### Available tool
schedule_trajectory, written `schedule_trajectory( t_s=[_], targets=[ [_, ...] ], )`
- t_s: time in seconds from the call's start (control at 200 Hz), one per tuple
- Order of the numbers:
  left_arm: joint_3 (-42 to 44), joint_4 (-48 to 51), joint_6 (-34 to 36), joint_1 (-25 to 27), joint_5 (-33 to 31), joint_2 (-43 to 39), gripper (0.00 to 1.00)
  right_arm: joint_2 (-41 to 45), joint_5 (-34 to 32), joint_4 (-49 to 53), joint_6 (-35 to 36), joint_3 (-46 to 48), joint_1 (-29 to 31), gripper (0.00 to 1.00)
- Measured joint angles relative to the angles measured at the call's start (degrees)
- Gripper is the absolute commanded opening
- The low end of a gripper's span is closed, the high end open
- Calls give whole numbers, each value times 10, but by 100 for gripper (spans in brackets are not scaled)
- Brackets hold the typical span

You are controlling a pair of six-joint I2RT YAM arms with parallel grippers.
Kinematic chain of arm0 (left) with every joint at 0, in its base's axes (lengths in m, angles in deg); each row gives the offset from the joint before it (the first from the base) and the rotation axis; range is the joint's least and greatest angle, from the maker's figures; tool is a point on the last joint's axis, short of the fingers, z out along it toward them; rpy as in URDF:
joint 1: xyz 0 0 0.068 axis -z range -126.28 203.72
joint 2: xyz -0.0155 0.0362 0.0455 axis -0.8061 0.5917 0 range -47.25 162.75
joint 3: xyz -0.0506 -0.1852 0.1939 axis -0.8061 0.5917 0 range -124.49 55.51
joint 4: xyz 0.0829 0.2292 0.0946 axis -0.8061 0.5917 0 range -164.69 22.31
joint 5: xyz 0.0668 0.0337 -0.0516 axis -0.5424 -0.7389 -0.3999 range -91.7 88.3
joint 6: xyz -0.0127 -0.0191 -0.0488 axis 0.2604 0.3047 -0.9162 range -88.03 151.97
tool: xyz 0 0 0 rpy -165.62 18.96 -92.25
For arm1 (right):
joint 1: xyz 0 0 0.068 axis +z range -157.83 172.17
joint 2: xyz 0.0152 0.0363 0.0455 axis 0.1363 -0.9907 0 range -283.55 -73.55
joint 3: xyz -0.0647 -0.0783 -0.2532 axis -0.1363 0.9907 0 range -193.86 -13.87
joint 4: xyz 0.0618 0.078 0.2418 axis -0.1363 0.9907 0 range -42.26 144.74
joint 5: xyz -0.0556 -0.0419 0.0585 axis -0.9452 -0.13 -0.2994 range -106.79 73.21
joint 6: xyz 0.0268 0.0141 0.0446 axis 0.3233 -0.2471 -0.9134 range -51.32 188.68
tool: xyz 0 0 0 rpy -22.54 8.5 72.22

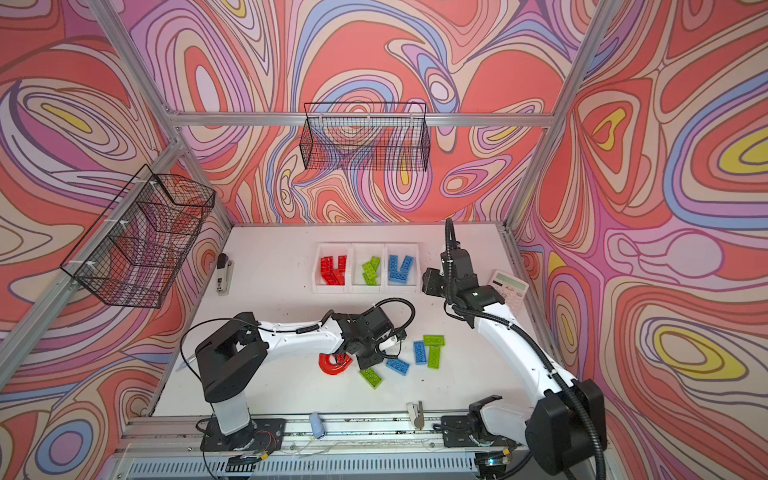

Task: Sort the legos into containers by color
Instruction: 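Carry blue brick with left gripper into bin nearest right arm and release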

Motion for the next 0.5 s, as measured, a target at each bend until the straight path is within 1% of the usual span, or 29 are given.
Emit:
schedule_trajectory(
  t_s=[0.135, 0.346, 0.426, 0.501],
  targets=[
    [-2, 0, 0, -7, 0, 0, 26, 0, 0, 0, 0, 0, 0, 60],
    [-17, -6, -1, -33, 0, -21, 24, 0, 0, 1, -5, 22, 0, 60],
    [-46, -10, -3, -49, 0, -28, 24, 0, 0, 5, -7, 35, 0, 60],
    [-89, -16, -5, -64, -2, -27, 24, 3, 0, 9, -12, 48, 0, 60]
  ],
)
